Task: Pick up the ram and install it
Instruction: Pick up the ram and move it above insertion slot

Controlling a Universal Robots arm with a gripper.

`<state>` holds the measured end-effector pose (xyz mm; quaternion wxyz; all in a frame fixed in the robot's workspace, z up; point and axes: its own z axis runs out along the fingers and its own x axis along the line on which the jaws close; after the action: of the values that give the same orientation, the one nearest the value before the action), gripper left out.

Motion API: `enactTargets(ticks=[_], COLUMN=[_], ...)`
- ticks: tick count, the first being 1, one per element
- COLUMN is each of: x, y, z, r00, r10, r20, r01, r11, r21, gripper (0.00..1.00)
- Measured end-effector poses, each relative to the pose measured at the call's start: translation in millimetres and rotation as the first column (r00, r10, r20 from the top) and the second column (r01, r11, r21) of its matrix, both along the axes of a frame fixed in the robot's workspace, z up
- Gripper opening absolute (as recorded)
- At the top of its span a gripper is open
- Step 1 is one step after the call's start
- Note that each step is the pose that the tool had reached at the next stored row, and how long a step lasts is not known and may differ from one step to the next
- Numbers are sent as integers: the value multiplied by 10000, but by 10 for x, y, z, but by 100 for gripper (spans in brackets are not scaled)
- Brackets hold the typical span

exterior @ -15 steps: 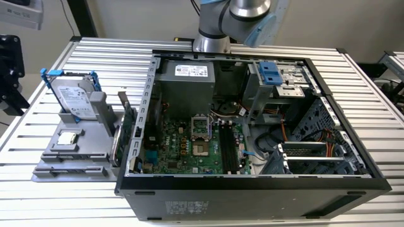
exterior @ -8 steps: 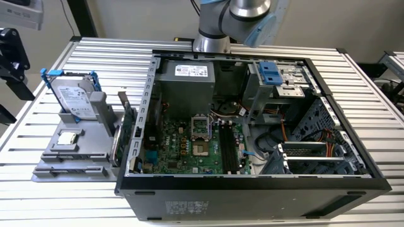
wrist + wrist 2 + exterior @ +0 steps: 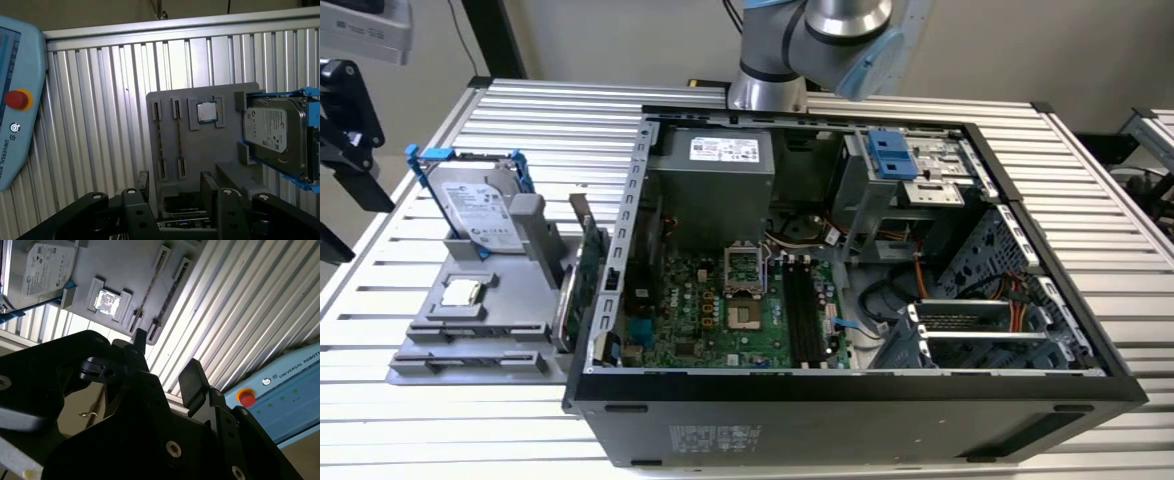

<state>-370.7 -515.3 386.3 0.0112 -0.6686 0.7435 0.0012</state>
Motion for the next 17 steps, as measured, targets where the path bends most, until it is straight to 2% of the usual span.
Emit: enactTargets(ticks=[5, 8, 10, 14, 17], x=[0, -5, -7, -17, -51], y=[1, 1, 1, 1, 1], z=[-6, -49, -75, -116, -170], r00=[10000, 10000, 9998, 9978, 9966], r10=[0, 11, 216, 667, 822], r20=[1, 15, 18, 27, 33], r01=[0, -11, -216, -667, -823], r11=[10000, 10000, 9998, 9977, 9965], r21=[1, 8, 26, 132, 137], gripper=[100, 100, 100, 100, 100])
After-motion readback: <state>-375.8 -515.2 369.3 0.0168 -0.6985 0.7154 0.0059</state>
